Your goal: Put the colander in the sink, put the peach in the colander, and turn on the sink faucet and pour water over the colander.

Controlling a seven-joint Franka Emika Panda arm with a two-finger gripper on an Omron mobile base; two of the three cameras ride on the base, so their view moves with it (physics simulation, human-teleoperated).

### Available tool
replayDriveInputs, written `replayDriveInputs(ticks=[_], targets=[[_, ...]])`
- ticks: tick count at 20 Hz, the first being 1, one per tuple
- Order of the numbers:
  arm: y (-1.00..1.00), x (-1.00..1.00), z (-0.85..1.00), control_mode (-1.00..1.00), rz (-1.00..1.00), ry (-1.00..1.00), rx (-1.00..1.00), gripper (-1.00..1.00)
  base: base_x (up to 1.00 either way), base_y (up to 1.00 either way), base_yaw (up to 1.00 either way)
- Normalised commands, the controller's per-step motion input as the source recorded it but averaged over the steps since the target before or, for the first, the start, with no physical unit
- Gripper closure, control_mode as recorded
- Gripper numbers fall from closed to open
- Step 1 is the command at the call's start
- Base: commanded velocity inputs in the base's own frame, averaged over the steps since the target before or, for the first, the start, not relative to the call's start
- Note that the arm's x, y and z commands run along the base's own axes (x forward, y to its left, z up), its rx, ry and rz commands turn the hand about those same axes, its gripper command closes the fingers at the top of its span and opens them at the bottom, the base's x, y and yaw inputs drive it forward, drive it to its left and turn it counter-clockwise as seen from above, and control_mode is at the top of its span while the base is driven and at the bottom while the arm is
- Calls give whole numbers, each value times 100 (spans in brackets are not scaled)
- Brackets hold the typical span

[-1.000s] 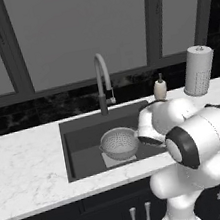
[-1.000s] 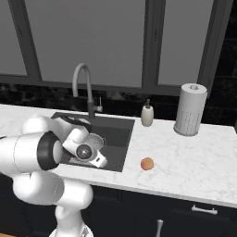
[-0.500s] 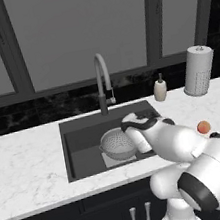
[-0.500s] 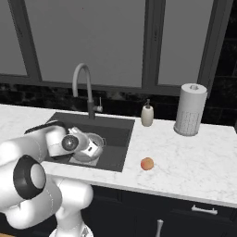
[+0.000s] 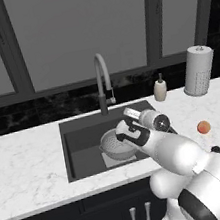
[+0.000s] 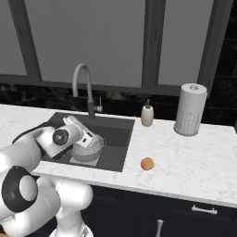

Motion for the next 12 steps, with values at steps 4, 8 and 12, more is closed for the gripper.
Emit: replayDriveInputs(ticks=[4, 8, 12], targets=[[-69, -20, 100, -100, 2, 37, 0, -100, 0, 0, 0], [-68, -25, 100, -100, 1, 38, 0, -100, 0, 0, 0], [-56, -63, 94, -100, 0, 45, 0, -100, 0, 0, 0]])
